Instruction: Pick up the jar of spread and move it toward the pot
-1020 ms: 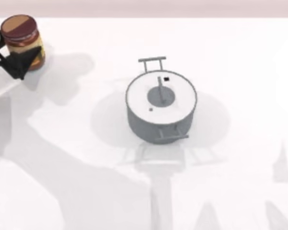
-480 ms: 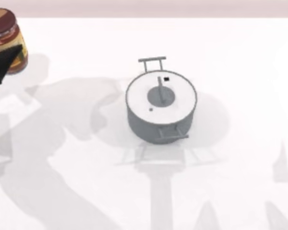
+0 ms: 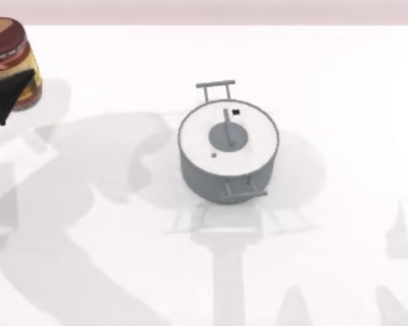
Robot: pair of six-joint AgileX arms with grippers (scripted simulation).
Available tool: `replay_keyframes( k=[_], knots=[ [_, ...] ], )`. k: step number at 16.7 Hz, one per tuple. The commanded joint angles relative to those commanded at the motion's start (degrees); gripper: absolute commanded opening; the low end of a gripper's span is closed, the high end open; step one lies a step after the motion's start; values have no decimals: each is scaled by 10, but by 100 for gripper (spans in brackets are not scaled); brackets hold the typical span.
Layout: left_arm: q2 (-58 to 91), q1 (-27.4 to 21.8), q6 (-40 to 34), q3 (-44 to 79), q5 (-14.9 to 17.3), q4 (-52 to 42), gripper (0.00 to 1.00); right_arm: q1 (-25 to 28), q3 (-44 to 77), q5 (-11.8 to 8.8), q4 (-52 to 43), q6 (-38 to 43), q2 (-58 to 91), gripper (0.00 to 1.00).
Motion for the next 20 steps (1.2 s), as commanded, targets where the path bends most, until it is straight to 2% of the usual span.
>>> replay_keyframes(
  k=[3, 8, 11, 18, 20],
  knots=[
    [14, -21, -10, -53, -18, 75, 0, 0, 0, 0, 0, 0, 0, 100],
    [37, -70, -32, -181, -66, 254, 0, 0, 0, 0, 0, 0, 0, 100],
    [44, -94, -43, -245, -91, 330, 0, 0, 0, 0, 0, 0, 0, 100],
    [46, -101, -46, -264, -101, 353, 0, 0, 0, 0, 0, 0, 0, 100],
    [63, -114, -50, -249, -113, 361, 0, 0, 0, 0, 0, 0, 0, 100]
  ],
)
